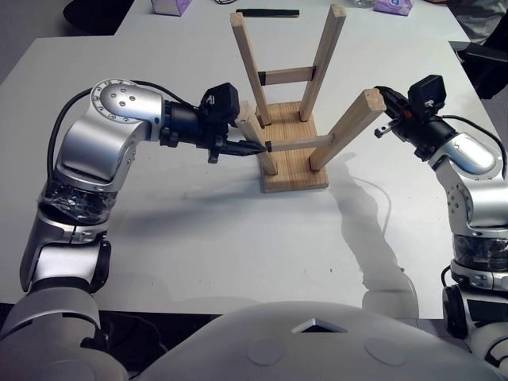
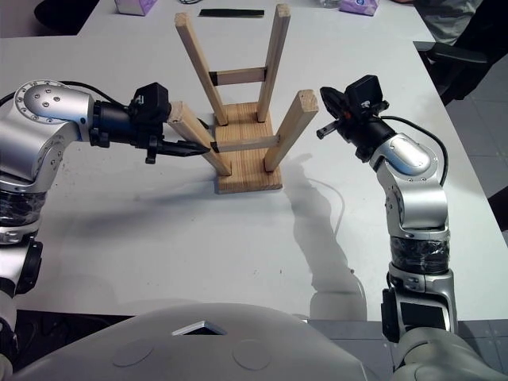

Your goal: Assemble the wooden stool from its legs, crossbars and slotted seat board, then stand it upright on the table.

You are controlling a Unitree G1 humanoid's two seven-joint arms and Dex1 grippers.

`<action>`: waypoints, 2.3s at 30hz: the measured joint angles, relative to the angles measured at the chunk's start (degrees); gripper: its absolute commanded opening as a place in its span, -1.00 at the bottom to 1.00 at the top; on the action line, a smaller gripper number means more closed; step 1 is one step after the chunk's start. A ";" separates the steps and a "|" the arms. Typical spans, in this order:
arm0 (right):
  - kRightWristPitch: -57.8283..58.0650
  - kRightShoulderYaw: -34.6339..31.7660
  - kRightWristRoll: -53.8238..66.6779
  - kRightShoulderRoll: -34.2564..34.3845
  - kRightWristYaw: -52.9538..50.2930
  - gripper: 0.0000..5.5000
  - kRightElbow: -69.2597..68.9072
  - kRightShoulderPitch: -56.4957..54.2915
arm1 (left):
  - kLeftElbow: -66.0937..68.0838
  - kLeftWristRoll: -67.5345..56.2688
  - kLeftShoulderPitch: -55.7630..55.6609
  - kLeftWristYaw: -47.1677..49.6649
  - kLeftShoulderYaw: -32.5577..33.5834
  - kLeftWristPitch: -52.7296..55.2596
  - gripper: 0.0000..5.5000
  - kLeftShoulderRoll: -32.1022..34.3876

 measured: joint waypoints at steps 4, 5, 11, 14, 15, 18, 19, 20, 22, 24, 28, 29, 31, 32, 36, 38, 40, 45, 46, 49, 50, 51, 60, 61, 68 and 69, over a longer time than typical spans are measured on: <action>-1.82 0.61 -0.81 0.01 0.49 -1.00 2.88 -0.73 | -2.72 -2.29 2.39 1.21 3.99 0.10 0.11 0.16; -2.24 0.83 -0.98 0.01 0.72 -1.00 3.35 -0.75 | -3.41 -2.36 3.17 2.07 4.88 0.25 0.11 0.22; -4.25 1.86 -2.52 -0.26 2.25 -1.00 5.92 -0.72 | -11.20 -6.28 11.66 5.89 13.77 5.12 0.11 3.78; -4.42 1.44 -2.53 -0.45 2.40 -1.00 5.94 -0.27 | -17.30 -8.86 22.48 7.46 23.25 8.98 0.11 5.87; -4.42 1.16 -2.52 -0.59 2.40 -1.00 5.70 0.36 | -18.87 -9.11 26.37 7.80 25.98 9.74 0.11 6.47; -4.08 -0.05 -2.52 -0.87 2.29 -1.00 4.03 4.50 | -22.59 -9.80 37.11 9.61 34.24 11.96 -0.06 6.75; -3.85 -0.16 -2.53 -0.78 2.10 -1.00 3.32 5.36 | -23.04 -10.21 38.16 10.95 35.58 12.66 -0.12 6.46; -3.65 -0.23 -2.53 -0.52 1.72 -1.00 2.49 6.14 | -23.25 -10.55 38.69 13.10 36.87 13.38 -0.18 5.66; -3.14 -0.46 -2.53 0.41 -0.11 -1.00 0.90 6.45 | -23.46 -10.13 39.32 20.15 38.67 13.93 -0.31 1.13; -2.59 -0.87 -2.54 1.97 -2.55 -1.00 -0.23 6.49 | -23.40 -7.39 40.46 27.67 38.43 13.83 -0.39 -3.57; -1.62 -0.11 -5.28 5.22 -9.00 -1.00 -5.05 8.67 | -27.41 0.72 46.04 47.05 28.92 9.19 -0.64 -21.54; -1.37 0.43 -6.41 5.99 -10.63 -1.00 -6.40 9.40 | -28.52 1.88 47.14 49.84 26.21 7.45 -0.67 -24.87; 0.10 1.83 -9.58 9.56 -16.27 -1.00 -10.62 11.27 | -32.01 5.42 48.10 58.35 20.85 1.32 -0.82 -34.29; 0.91 1.97 -10.57 10.85 -18.29 -1.00 -12.69 11.98 | -33.02 7.28 48.40 61.65 19.29 -0.86 -0.86 -36.97; 5.18 4.37 -12.62 12.61 -20.94 -1.00 -20.93 14.01 | -34.85 14.57 53.02 70.31 13.33 -5.12 -0.99 -42.36; 7.53 6.80 -12.52 13.52 -20.83 -1.00 -24.23 14.12 | -35.21 16.12 54.29 72.07 9.69 -6.58 -0.99 -44.15; 9.34 8.22 -12.48 13.57 -20.44 -1.00 -26.44 14.20 | -35.53 17.44 53.91 71.96 6.56 -7.36 -0.99 -43.93; 11.41 9.93 -12.76 13.43 -20.25 -1.00 -28.61 15.68 | -34.86 18.02 50.54 68.52 0.06 -7.99 -0.99 -41.66; 11.45 10.31 -13.12 13.44 -20.35 -1.00 -28.61 16.03 | -34.29 18.00 49.66 68.24 0.17 -8.14 -0.99 -41.45; 11.36 10.63 -14.24 13.86 -21.45 -1.00 -27.96 16.38 | -32.80 17.87 47.62 68.12 1.43 -8.29 -0.99 -41.41; 11.27 10.46 -14.82 14.04 -21.93 -1.00 -27.49 16.39 | -32.58 17.82 47.46 68.12 2.01 -8.38 -0.99 -41.40; 11.14 10.22 -15.03 14.18 -22.44 -1.00 -26.98 16.43 | -32.42 17.88 47.41 68.23 2.85 -8.47 -0.99 -41.32; 11.20 -0.14 -20.37 15.53 -30.98 -1.00 -24.21 14.69 | -34.93 21.97 48.44 75.89 13.98 -8.04 -0.99 -42.84; 11.65 0.17 -20.48 15.58 -30.82 -1.00 -24.49 14.73 | -35.38 22.18 48.67 76.16 13.64 -7.77 -0.99 -43.22; 16.11 18.24 -19.80 14.77 -23.06 -1.00 -33.63 15.73 | -29.95 19.41 40.18 68.61 0.04 -4.43 -0.99 -43.30; 16.57 18.71 -21.05 14.70 -23.29 -1.00 -33.85 15.66 | -29.44 19.68 39.78 68.61 -0.07 -4.43 -0.99 -43.07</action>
